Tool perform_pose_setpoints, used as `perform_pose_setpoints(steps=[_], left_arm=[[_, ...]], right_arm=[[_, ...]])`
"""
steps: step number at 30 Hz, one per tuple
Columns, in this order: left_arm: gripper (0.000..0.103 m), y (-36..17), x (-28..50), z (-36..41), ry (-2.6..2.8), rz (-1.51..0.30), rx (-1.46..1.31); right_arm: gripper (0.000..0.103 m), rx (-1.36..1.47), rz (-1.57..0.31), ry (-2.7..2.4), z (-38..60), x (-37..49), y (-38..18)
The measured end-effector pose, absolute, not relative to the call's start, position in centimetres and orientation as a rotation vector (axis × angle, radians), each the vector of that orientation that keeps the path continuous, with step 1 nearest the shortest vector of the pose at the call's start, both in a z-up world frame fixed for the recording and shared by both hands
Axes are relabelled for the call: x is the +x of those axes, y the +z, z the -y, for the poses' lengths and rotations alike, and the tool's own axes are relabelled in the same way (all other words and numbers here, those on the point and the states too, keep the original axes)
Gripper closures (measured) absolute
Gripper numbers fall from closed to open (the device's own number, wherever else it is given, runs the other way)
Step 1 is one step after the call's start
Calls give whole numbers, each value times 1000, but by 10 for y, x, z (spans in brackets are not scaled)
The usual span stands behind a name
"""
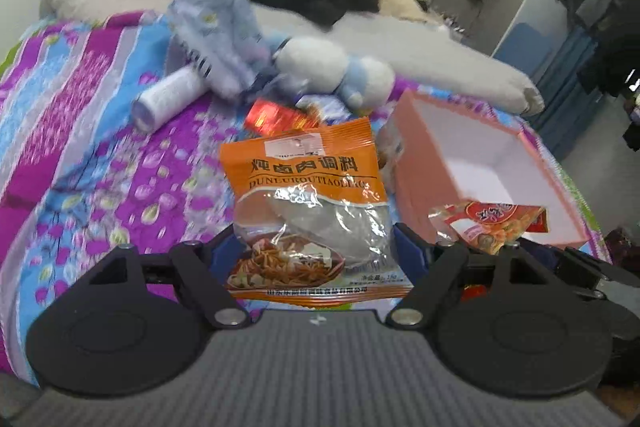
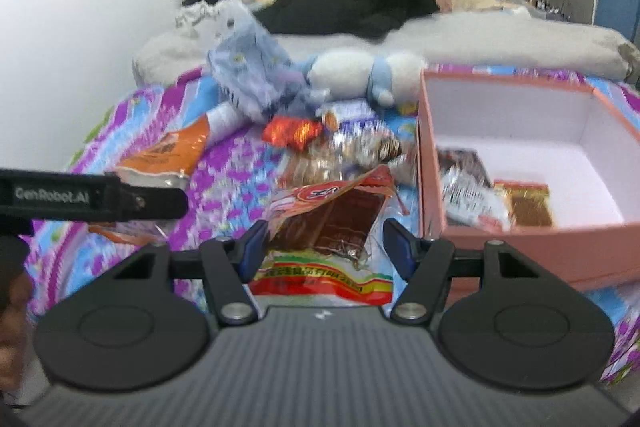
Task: Organize snacks
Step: 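Carry orange bag with left tool while right tool carries red-white pack into pink box, open both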
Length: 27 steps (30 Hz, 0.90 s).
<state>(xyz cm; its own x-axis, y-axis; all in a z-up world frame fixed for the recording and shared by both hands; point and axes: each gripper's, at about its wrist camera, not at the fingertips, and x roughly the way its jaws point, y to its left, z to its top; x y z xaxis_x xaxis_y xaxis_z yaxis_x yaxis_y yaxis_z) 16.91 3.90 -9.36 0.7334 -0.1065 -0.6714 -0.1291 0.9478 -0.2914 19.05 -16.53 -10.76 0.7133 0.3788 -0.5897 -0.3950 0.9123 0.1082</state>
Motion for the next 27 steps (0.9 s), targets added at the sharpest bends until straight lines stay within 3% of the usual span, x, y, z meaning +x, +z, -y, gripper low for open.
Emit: perform_pose_setpoints(steps=[18, 27], left_arm=[[21, 20, 258, 39, -190, -603, -266], [21, -2, 342, 108, -282, -682, -216]], right_arm=[[38, 66, -411, 267, 255, 224, 10], [38, 80, -473, 164, 307, 273, -10]])
